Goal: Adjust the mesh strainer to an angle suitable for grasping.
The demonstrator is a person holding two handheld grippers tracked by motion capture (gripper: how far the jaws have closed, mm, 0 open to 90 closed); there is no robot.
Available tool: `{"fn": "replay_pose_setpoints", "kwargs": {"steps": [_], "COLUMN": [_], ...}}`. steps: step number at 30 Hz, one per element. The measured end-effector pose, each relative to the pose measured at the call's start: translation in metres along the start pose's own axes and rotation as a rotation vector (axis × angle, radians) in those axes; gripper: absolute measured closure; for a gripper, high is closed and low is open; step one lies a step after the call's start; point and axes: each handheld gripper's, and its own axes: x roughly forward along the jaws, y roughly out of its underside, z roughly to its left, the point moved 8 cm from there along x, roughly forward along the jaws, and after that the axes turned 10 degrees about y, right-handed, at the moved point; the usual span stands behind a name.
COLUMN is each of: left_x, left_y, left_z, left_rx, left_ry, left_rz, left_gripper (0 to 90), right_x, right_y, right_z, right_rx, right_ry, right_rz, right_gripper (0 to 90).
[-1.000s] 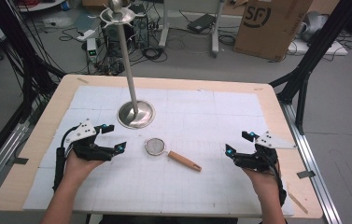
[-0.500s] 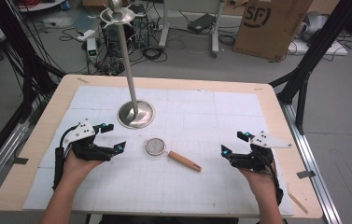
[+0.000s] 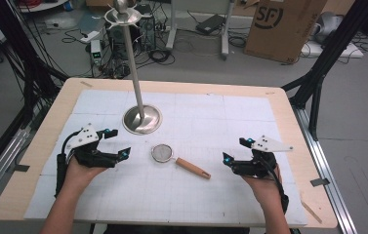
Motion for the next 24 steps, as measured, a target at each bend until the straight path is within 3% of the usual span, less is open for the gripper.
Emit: {"fn": "replay_pose_setpoints", "kwargs": {"steps": [13,24], "left_x": [0.001,0.002], "left_y": [-0.001,0.000], "left_z": [0.000,-0.001], "left_rx": [-0.001,-0.007], "left_ry": [-0.002,-0.001], "left_rz": [-0.003,-0.005], "left_gripper": [16.4,16.4], "right_x": [0.030,0.052], "right_y": [-0.012,-0.006], "right_z": [0.028,0.058], "right_rx": [-0.077,-0.113], "right_ry": [-0.078,-0.149], "right_rz": [0.059,0.145], "right_gripper": [15.7,21.3]}}
